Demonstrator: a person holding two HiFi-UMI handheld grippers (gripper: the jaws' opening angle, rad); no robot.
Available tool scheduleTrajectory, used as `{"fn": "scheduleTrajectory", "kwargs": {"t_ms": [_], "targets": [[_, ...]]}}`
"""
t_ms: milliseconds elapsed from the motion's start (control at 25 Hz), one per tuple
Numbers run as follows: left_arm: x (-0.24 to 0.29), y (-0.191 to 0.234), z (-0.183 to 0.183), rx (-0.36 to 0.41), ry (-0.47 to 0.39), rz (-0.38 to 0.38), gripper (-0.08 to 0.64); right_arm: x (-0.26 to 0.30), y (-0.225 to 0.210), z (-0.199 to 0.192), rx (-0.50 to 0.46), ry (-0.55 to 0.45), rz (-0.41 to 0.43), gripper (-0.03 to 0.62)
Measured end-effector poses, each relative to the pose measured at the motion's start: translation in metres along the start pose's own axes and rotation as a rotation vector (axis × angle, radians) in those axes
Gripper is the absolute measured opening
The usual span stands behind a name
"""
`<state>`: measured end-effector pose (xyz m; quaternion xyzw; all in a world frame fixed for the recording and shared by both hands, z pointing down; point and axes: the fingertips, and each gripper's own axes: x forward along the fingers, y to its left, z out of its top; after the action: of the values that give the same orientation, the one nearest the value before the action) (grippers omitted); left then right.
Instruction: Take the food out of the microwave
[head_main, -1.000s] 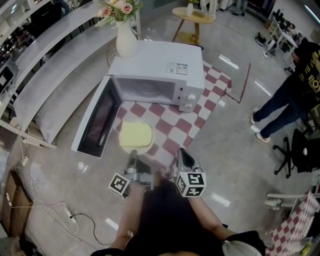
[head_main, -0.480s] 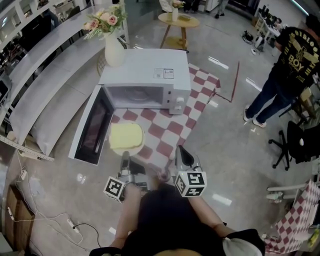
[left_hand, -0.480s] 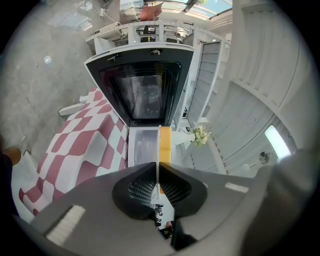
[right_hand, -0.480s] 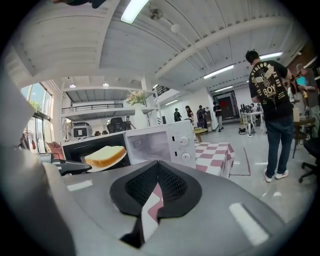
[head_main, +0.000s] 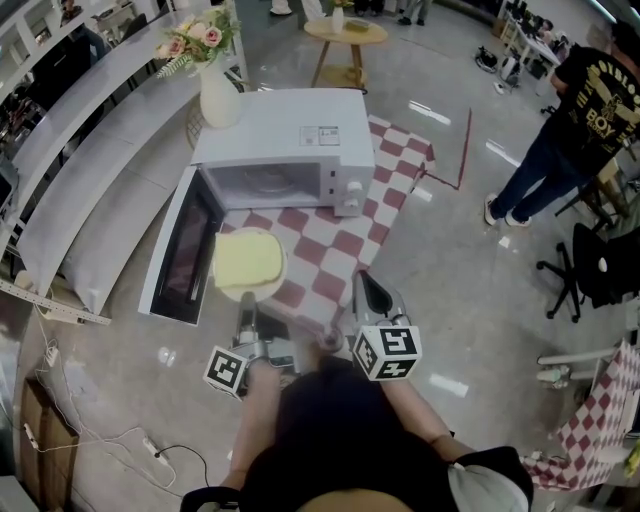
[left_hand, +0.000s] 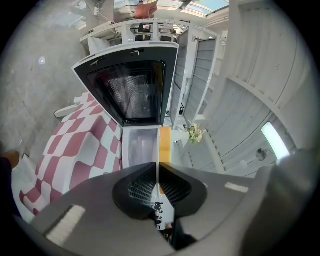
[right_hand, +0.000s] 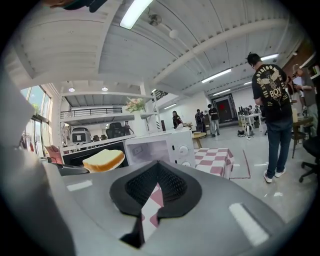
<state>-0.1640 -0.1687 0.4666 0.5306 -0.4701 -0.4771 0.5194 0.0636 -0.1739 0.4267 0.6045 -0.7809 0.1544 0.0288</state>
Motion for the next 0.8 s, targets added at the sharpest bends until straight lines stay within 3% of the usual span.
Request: {"fn": "scheduleTrajectory", "kwargs": {"t_ms": [800], "targets": [[-0.006,0.004,0.002,-0.005,0.002,0.005,0.025,0.003,0.002,-0.017,0.002,0.044,-0.015,-0.002]]}}
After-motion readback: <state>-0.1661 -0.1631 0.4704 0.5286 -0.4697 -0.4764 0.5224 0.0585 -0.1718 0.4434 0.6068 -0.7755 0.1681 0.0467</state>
